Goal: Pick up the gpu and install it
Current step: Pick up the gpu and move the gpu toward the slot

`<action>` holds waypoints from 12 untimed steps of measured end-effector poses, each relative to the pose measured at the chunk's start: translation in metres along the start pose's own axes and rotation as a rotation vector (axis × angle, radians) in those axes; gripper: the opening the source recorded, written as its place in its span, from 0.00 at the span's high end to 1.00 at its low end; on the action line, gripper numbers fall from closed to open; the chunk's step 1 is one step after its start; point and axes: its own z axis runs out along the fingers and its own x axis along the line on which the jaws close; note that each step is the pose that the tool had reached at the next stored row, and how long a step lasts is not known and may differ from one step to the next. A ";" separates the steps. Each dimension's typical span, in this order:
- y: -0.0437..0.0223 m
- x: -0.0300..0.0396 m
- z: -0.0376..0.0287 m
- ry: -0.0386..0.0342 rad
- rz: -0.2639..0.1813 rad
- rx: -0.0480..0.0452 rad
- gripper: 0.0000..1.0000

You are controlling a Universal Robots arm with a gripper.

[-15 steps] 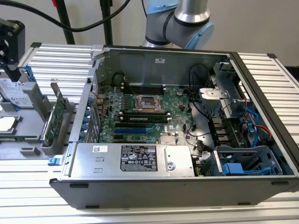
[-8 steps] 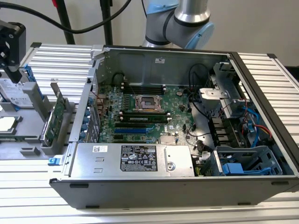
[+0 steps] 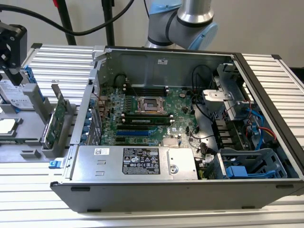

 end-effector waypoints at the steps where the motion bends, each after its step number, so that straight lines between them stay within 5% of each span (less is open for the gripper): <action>1: 0.0000 0.0000 0.0000 0.0000 0.000 0.0000 0.00; 12: -0.0001 0.0000 0.0026 0.0000 0.000 0.0000 0.00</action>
